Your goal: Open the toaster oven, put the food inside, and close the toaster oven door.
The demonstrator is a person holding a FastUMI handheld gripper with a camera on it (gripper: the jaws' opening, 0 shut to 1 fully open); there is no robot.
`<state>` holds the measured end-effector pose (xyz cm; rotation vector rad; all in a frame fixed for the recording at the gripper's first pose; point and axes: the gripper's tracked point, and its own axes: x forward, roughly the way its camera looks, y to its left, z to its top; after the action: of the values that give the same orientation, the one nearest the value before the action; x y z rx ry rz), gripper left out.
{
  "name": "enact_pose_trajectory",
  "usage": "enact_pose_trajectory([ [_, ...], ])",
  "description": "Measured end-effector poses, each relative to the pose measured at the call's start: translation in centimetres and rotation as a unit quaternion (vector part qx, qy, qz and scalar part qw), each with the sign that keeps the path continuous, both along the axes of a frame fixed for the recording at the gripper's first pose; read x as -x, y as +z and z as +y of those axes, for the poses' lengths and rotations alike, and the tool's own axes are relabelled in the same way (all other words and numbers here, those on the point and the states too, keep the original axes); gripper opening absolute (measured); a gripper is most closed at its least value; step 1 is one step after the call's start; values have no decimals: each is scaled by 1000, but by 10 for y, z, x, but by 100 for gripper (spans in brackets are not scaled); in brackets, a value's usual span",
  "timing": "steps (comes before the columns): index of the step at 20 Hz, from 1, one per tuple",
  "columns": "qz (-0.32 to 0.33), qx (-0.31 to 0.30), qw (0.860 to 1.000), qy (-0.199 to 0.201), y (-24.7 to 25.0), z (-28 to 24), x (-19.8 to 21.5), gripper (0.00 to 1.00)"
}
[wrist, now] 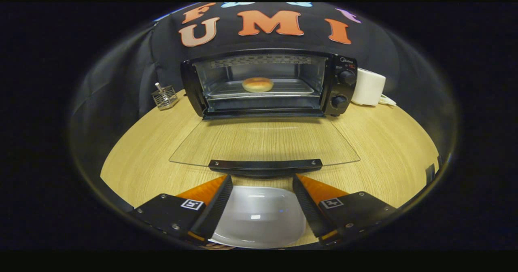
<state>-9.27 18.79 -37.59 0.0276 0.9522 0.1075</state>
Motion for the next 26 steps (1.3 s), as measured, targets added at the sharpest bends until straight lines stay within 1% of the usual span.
enact_pose_trajectory([
  [3,-6,1,1000,3,6,0,-1,89],
  [7,-34,10,999,7,23,-1,-10,89],
  [10,-55,2,998,9,43,-2,-19,89],
  [13,-101,15,995,21,69,-4,-41,88],
  [15,-113,38,993,25,76,-10,-53,86],
  [16,-121,39,992,26,82,-12,-60,87],
  [21,-165,15,986,14,108,-5,-108,88],
  [23,-178,15,984,11,115,-3,-129,88],
  [26,-180,27,983,5,112,-3,-158,88],
])
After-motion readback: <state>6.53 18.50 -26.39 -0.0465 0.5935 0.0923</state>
